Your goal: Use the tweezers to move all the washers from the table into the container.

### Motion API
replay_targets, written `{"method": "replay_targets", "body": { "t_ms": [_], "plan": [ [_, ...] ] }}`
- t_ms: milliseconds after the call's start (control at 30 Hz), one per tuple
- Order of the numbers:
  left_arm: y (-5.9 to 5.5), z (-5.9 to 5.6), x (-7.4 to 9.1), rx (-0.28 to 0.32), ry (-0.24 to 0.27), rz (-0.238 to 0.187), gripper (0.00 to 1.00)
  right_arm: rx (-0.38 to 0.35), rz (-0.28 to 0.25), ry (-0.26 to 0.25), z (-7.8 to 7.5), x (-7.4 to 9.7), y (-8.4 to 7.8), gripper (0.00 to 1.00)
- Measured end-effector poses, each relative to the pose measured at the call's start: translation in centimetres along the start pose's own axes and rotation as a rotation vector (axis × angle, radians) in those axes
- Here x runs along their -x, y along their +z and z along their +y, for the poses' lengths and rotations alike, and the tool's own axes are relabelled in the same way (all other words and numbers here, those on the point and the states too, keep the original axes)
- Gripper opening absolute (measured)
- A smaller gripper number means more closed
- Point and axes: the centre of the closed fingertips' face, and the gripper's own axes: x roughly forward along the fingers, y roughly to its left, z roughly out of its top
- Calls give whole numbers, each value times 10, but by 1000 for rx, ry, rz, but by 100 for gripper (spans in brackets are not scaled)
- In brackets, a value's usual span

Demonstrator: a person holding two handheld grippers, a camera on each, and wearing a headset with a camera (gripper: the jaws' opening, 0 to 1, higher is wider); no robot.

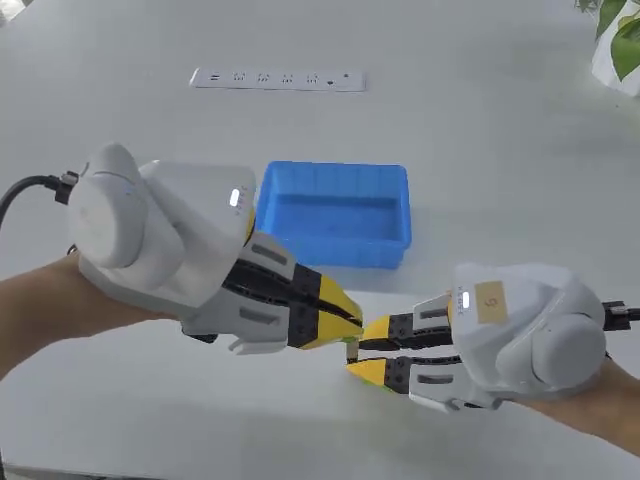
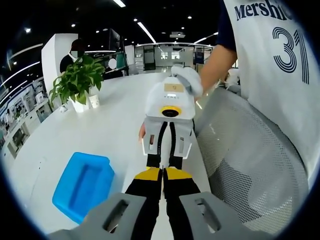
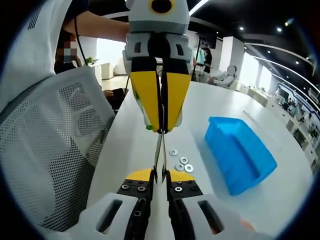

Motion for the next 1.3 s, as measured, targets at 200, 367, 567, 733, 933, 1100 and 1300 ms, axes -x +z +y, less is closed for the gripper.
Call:
{"method": "replay_targets", "body": {
  "t_ms": [200, 367, 567, 733, 933, 1100, 1300],
  "plan": [
    [2, 4, 8, 3, 22, -7, 5, 5, -14, -11, -4, -4, 9, 11],
    [1, 10, 17, 2, 44, -13, 5, -10, -29, -30, -11, -7, 16, 12],
    [-4, 20, 23, -15, 87, -21, 5, -10, -23, -85, -25, -12, 18, 13],
    [-9, 24, 25, -15, 101, -23, 5, -17, -19, -94, -29, -17, 17, 13],
    [-14, 26, 24, 9, 100, -34, 5, -16, -4, -83, -29, -21, 13, 13],
    [-15, 29, 23, 12, 104, -38, 5, -24, -1, -85, -31, -22, 11, 13],
    [-16, 30, 23, 22, 105, -43, 5, -30, 0, -84, -32, -22, 11, 13]
  ]
}}
